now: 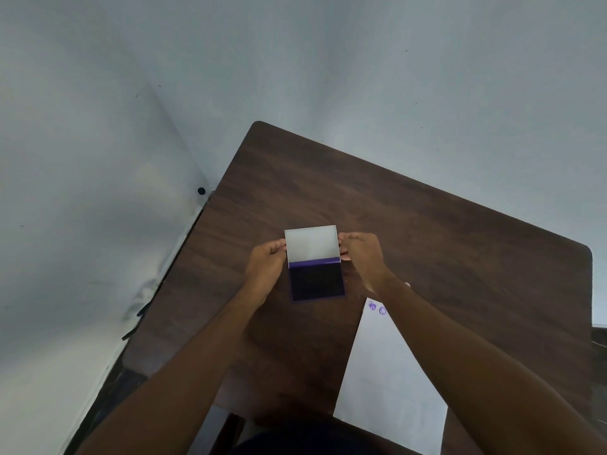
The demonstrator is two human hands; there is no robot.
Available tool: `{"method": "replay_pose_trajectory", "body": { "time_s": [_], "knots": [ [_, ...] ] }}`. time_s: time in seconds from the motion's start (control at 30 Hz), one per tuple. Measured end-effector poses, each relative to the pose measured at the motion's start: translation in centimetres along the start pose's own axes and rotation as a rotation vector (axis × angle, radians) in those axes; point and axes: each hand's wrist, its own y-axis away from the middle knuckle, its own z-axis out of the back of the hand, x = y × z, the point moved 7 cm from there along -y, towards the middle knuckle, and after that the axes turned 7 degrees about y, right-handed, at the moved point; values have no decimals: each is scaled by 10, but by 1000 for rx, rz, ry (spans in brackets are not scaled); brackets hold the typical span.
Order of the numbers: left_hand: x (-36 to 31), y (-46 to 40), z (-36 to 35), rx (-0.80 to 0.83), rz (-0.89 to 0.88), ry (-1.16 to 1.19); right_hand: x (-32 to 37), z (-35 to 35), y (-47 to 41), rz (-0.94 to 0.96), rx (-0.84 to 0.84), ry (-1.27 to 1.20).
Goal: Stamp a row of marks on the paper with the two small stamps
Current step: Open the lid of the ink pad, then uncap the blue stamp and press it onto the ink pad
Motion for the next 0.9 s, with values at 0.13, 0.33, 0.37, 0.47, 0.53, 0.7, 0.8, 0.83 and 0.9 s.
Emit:
{"method": "replay_pose_trajectory", "body": {
  "time_s": [0.13, 0.33, 0.37, 0.47, 0.53, 0.7, 0.8, 0.83, 0.9],
  "knots": [
    [3, -1, 1, -18, 14, 2, 2, -1, 3, 7, 4, 8],
    [6, 0, 1, -30, 8, 13, 2, 0, 5, 7, 1, 27],
    [6, 0, 2, -35, 6, 1, 4, 1, 6, 19, -8, 30],
    [7, -1, 0, -31, 0, -19, 9, 4, 10, 47, -26, 39],
    [8, 0, 0, -29, 4, -14, 9, 6, 10, 56, -44, 52],
    [6, 6, 3, -89, -48, -32, 9, 16, 13, 91, -105, 156],
    [-1, 12, 3, -136, -115, -63, 12, 28, 21, 131, -155, 196],
    [-5, 14, -1, -129, -127, -75, 14, 32, 24, 161, -182, 222],
    [-15, 20, -14, -73, -158, -122, 16, 45, 32, 206, -239, 270]
  ]
}}
